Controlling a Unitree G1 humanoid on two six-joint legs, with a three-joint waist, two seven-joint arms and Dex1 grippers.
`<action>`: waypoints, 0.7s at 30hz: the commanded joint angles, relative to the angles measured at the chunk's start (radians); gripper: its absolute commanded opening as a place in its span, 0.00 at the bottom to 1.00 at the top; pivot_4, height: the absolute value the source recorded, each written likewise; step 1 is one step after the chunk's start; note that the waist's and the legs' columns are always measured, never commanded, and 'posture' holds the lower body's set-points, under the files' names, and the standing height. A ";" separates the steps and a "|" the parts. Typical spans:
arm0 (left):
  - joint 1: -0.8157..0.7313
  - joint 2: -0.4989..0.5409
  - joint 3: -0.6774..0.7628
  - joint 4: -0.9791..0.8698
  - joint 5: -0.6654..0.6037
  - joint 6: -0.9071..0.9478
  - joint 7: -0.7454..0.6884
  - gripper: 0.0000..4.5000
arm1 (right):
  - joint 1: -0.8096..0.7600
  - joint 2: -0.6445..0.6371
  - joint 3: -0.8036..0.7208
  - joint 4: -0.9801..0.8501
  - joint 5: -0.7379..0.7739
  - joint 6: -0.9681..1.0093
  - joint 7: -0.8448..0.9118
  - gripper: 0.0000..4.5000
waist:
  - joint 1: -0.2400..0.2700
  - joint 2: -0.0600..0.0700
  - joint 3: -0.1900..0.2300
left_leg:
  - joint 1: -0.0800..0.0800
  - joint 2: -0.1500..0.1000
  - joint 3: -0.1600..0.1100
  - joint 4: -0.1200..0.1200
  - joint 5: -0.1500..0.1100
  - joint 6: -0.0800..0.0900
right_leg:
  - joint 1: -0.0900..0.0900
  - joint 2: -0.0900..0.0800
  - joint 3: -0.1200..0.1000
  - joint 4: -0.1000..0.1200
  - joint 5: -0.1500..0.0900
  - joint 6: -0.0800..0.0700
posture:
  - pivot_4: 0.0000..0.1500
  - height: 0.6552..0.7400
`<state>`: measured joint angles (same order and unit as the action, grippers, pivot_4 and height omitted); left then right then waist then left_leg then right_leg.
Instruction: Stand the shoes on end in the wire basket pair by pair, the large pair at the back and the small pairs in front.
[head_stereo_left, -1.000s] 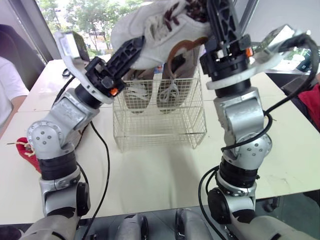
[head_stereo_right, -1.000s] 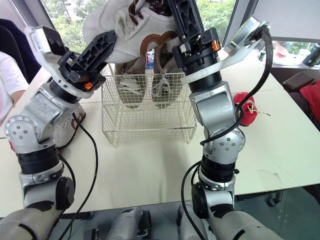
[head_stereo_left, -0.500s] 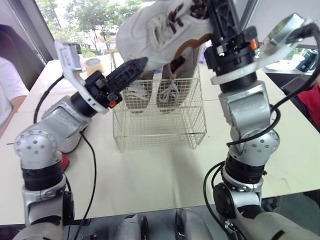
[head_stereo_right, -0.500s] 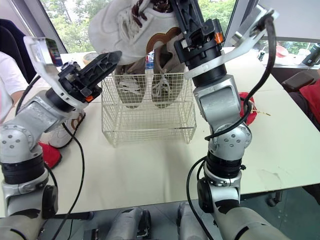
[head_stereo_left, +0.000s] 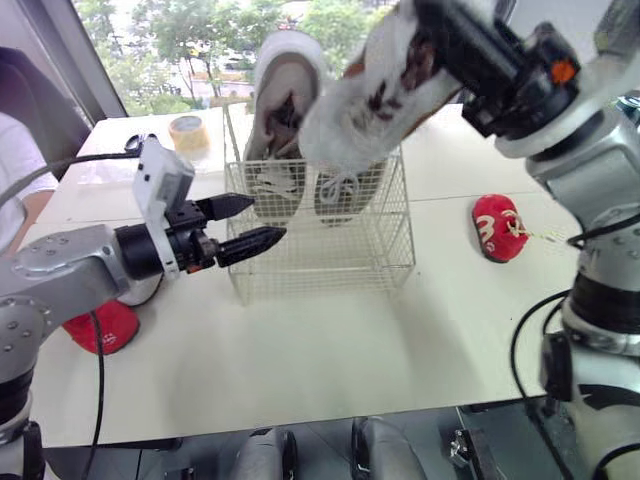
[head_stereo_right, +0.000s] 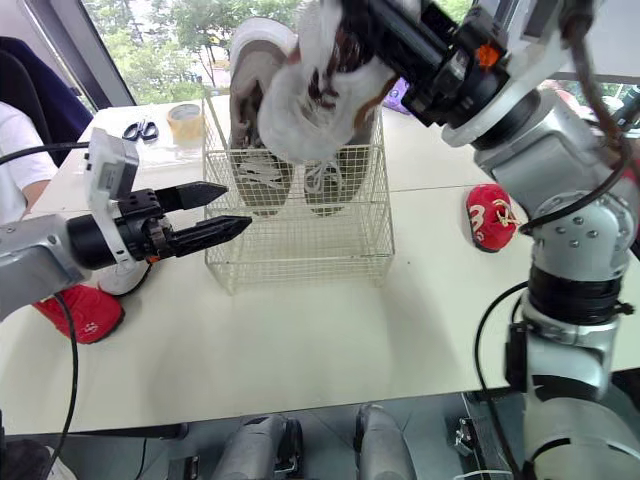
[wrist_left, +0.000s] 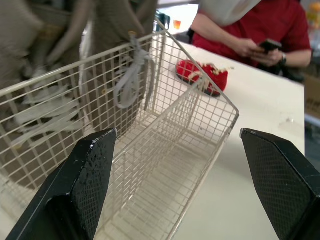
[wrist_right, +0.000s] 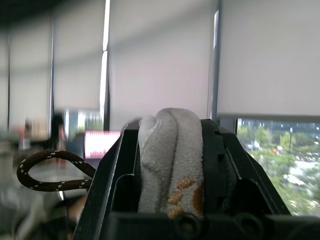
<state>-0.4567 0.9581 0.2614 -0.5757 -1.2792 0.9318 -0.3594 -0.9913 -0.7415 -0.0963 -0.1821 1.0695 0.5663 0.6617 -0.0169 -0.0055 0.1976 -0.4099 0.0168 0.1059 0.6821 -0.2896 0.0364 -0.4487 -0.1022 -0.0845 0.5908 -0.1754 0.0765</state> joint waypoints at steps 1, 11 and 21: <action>0.007 0.022 0.029 -0.076 0.068 -0.010 0.075 0.90 | -0.121 -0.064 0.082 0.296 -0.256 -0.156 0.321 0.29 | -0.002 0.000 0.000 | 0.000 0.000 0.001 0.000 0.000 0.000 | -0.001 0.000 0.000 0.000 0.000 0.000 | 1.00 1.00; 0.105 0.012 0.069 -0.064 -0.080 0.025 0.024 0.90 | -0.263 -0.005 0.144 0.718 -0.513 -0.337 0.720 0.29 | 0.005 -0.001 0.000 | -0.001 0.000 0.001 0.000 0.004 -0.007 | -0.001 0.000 0.001 0.002 0.001 0.003 | 1.00 1.00; 0.188 0.036 0.127 -0.052 -0.222 0.016 0.024 0.90 | -0.214 0.052 0.106 0.696 -0.540 -0.286 0.784 0.29 | 0.004 -0.001 -0.001 | 0.002 0.000 -0.001 0.001 0.005 -0.010 | 0.001 -0.001 0.001 0.003 -0.001 0.000 | 1.00 1.00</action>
<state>-0.2689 0.9812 0.3498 -0.6178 -1.4860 0.9663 -0.3382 -1.2320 -0.7024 -0.0009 0.5272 0.5458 0.2501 1.4384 -0.0133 -0.0069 0.1971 -0.4083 0.0169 0.1052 0.6831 -0.2843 0.0266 -0.4477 -0.1028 -0.0840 0.5941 -0.1759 0.0764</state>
